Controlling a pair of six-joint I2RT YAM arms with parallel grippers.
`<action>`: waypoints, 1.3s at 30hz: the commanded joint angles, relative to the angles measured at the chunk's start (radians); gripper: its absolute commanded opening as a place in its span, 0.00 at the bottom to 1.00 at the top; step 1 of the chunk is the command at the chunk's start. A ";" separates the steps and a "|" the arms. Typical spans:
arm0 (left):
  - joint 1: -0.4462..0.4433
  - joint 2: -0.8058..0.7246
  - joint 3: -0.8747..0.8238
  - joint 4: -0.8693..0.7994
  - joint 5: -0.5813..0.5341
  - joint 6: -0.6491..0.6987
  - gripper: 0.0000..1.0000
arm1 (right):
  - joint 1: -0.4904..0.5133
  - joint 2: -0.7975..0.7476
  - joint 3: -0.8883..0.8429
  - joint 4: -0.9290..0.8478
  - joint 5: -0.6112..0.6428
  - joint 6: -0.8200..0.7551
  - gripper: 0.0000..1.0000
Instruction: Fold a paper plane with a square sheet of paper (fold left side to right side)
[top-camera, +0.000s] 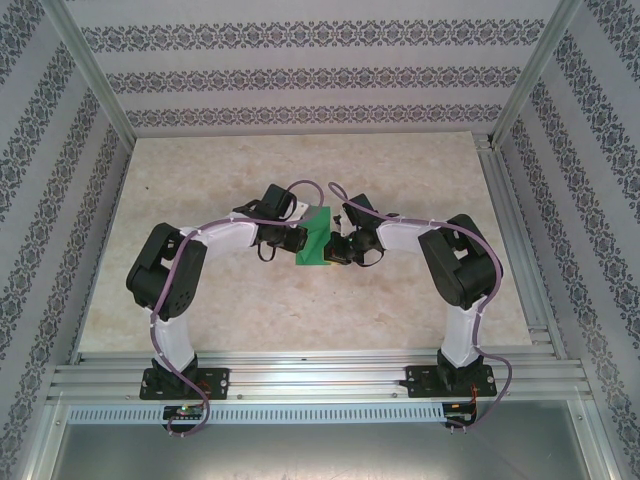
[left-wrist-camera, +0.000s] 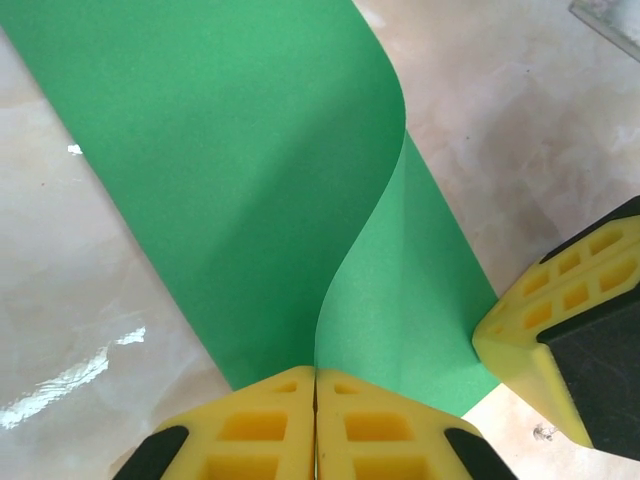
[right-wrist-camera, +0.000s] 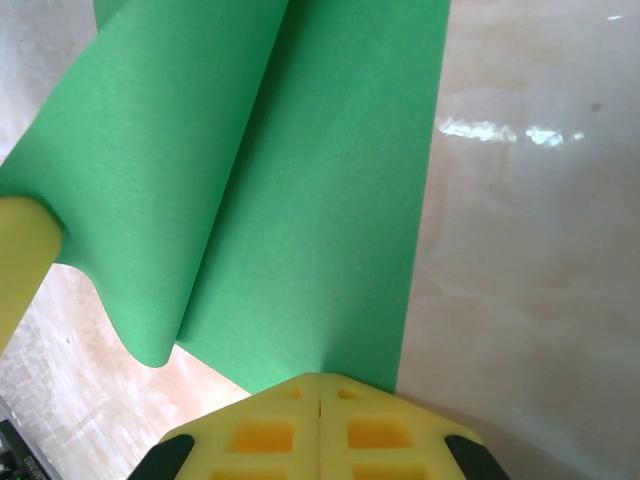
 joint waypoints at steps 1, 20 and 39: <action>0.017 0.011 0.040 -0.025 -0.006 0.027 0.10 | 0.014 0.042 -0.003 -0.079 0.072 -0.029 0.06; 0.027 0.087 0.118 -0.061 -0.034 0.056 0.13 | 0.018 0.051 0.009 -0.100 0.068 -0.038 0.06; 0.027 0.142 0.157 -0.061 -0.030 0.055 0.15 | 0.021 0.063 0.015 -0.101 0.062 -0.043 0.06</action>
